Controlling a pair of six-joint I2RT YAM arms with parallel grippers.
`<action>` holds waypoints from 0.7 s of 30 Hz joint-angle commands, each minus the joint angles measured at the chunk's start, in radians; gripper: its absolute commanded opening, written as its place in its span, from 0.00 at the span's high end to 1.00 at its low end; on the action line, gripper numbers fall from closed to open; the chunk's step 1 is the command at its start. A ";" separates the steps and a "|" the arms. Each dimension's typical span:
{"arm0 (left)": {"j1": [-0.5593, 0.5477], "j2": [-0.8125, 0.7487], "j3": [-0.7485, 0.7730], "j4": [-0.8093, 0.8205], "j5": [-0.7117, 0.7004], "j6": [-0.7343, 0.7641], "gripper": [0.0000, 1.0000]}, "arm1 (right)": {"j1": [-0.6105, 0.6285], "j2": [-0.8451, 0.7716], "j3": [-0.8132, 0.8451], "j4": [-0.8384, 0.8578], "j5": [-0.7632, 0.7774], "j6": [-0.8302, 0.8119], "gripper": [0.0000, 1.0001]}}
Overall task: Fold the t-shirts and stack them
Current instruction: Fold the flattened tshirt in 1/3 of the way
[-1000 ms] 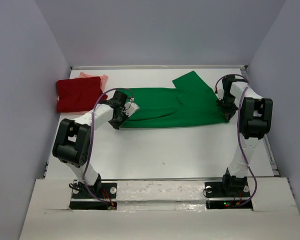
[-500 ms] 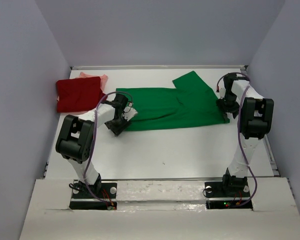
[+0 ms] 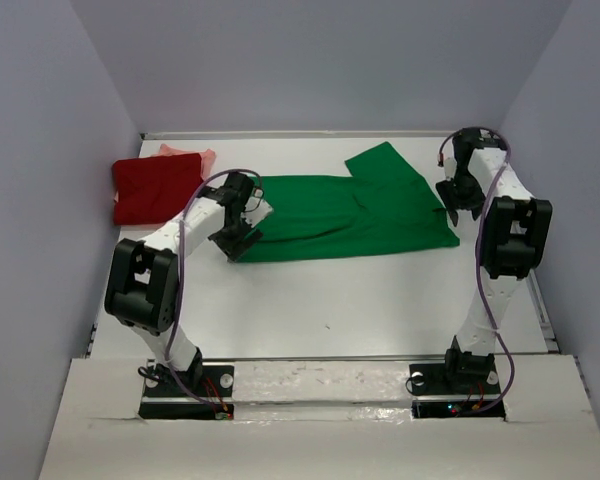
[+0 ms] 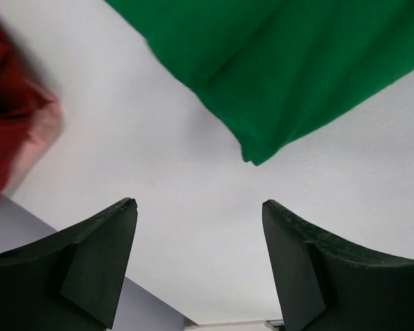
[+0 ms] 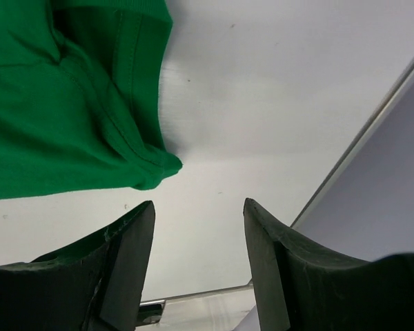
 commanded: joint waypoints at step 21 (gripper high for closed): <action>0.011 -0.028 0.088 0.152 0.212 0.117 0.59 | -0.008 -0.124 -0.031 0.044 -0.012 0.083 0.42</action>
